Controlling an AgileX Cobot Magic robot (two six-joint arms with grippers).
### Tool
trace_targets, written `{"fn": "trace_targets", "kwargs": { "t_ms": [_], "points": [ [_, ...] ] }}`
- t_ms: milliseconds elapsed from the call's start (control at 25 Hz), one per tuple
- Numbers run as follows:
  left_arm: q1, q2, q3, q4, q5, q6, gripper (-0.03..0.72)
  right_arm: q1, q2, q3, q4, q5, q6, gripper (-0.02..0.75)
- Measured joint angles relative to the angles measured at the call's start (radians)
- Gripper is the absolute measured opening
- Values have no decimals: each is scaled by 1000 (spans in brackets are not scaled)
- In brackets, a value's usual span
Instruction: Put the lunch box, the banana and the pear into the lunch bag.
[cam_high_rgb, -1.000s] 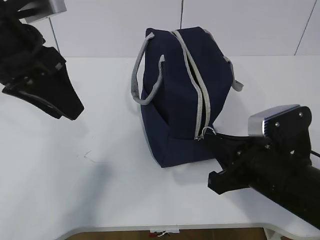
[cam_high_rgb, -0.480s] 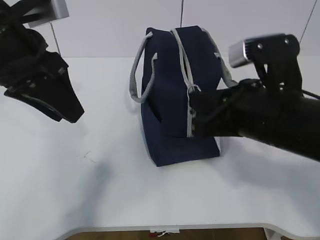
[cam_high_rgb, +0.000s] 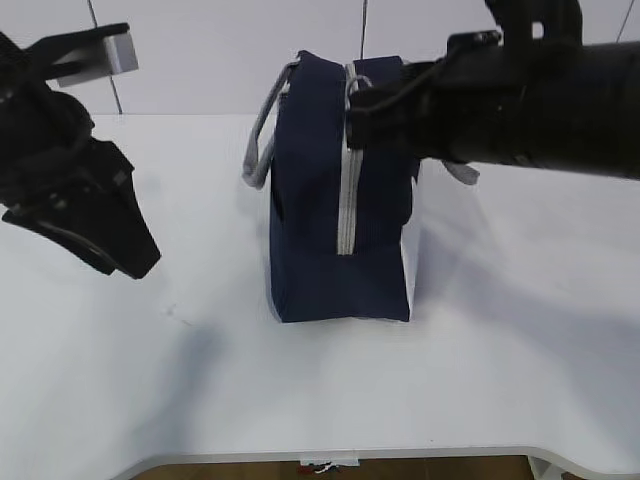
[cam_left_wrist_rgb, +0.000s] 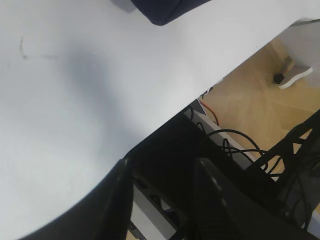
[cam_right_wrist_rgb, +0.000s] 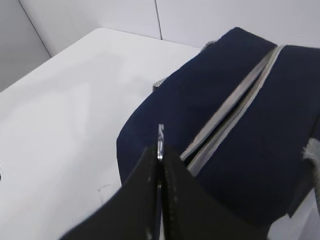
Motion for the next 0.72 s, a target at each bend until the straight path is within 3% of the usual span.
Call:
{"fn": "trace_targets", "kwargs": {
  "t_ms": [160,480,720],
  "points": [
    [-4,0,25,2,-68,0,307,0,42,-83,26,25,0,13],
    [-87,0,25,-3,-334,64,311,0,87,-151,117,78,0,13],
    [-109,2,25,-10,-440,86,411,0,90,-180,174,101,0,13]
  ]
}}
